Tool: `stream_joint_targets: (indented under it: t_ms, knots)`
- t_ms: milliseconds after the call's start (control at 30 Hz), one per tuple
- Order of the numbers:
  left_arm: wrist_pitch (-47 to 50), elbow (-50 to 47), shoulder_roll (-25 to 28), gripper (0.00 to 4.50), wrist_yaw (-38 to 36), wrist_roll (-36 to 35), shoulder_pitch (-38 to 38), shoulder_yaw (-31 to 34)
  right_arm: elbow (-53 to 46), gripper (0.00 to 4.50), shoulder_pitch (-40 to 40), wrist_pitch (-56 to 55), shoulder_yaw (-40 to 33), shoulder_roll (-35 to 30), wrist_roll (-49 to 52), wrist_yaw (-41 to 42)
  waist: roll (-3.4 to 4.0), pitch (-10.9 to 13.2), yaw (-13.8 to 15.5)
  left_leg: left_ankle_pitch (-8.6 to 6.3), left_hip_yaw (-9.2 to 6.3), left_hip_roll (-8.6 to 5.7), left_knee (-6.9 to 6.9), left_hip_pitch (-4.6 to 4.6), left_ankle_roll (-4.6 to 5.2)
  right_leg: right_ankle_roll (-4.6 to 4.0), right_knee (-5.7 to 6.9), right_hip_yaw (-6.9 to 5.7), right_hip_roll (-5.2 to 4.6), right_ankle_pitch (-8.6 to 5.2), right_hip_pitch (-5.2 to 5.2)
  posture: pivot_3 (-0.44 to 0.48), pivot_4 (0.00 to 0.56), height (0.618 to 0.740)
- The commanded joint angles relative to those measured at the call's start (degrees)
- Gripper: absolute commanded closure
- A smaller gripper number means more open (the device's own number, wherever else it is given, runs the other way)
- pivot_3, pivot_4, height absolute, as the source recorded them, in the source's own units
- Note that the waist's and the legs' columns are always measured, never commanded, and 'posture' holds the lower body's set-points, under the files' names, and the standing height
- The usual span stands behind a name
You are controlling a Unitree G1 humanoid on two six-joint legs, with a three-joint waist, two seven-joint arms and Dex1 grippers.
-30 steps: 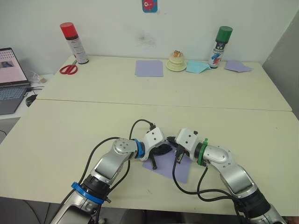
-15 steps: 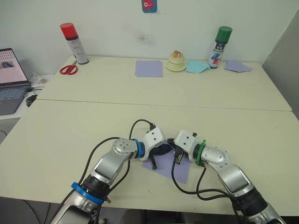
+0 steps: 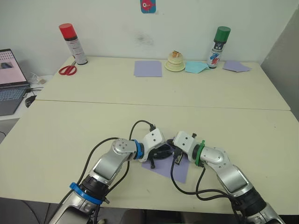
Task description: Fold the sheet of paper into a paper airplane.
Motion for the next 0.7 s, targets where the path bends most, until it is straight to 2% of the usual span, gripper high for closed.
stream_joint_targets:
  t_ms: [33,200,333,367,433,500,700]
  knots:
    - [1.4,-4.5,2.3,3.18,-2.8,-2.2,-1.1,1.4,1.3,4.5,-0.2,0.5,0.5,-0.1,-0.6,0.4,0.01,0.0,0.0,0.0,0.0,0.0,0.0,0.0,0.0,0.0,0.02,0.0,0.01,0.0,-0.01,0.0,0.15,0.74]
    - [4.5,-8.7,5.6,3.18,-5.5,-9.4,-4.6,9.5,2.0,4.5,-0.7,0.1,0.7,0.0,-0.5,0.6,-0.01,0.1,-0.1,0.02,-0.02,0.01,0.02,-0.03,0.04,-0.01,0.08,-0.02,0.02,-0.01,-0.05,0.0,0.15,0.74]
    - [8.4,-6.8,6.7,3.18,-5.4,-14.0,-7.0,14.5,2.6,4.5,-1.1,-0.2,1.1,0.2,-0.4,0.8,-0.01,0.1,-0.1,0.03,-0.01,0.03,0.01,-0.02,0.04,-0.01,0.08,-0.02,0.05,-0.01,-0.05,0.0,0.15,0.74]
    - [7.4,-5.2,6.8,3.36,-5.1,-13.6,-7.2,15.0,2.7,4.5,-1.2,-0.3,1.2,0.3,-0.4,0.8,-0.01,0.1,-0.1,0.03,-0.01,0.03,0.01,-0.02,0.04,-0.01,0.08,-0.01,0.05,-0.01,-0.05,0.0,0.15,0.74]
    - [4.2,-2.2,7.9,3.79,-5.9,-11.6,-6.6,14.2,2.8,4.5,-1.3,-0.4,1.3,0.4,-0.4,1.1,0.0,0.1,-0.1,0.03,0.01,0.02,0.01,-0.01,0.04,-0.01,0.08,0.0,0.05,-0.01,-0.05,0.0,0.15,0.74]
    - [0.9,-0.1,8.3,4.42,-6.5,-9.8,-6.1,12.7,2.8,4.5,-1.3,-0.5,1.5,0.5,-0.4,1.2,0.02,0.1,-0.1,0.03,0.0,0.03,0.01,-0.02,0.03,-0.02,0.09,0.0,0.06,-0.01,-0.08,0.0,0.15,0.74]
    - [-5.7,4.0,5.3,4.47,-6.2,-6.2,-5.5,8.7,1.8,4.5,-0.7,-0.5,1.8,0.0,-0.7,1.9,0.01,0.1,-0.1,0.03,0.01,0.02,0.02,-0.05,0.03,-0.02,0.08,0.01,0.04,-0.01,-0.08,0.0,0.15,0.74]
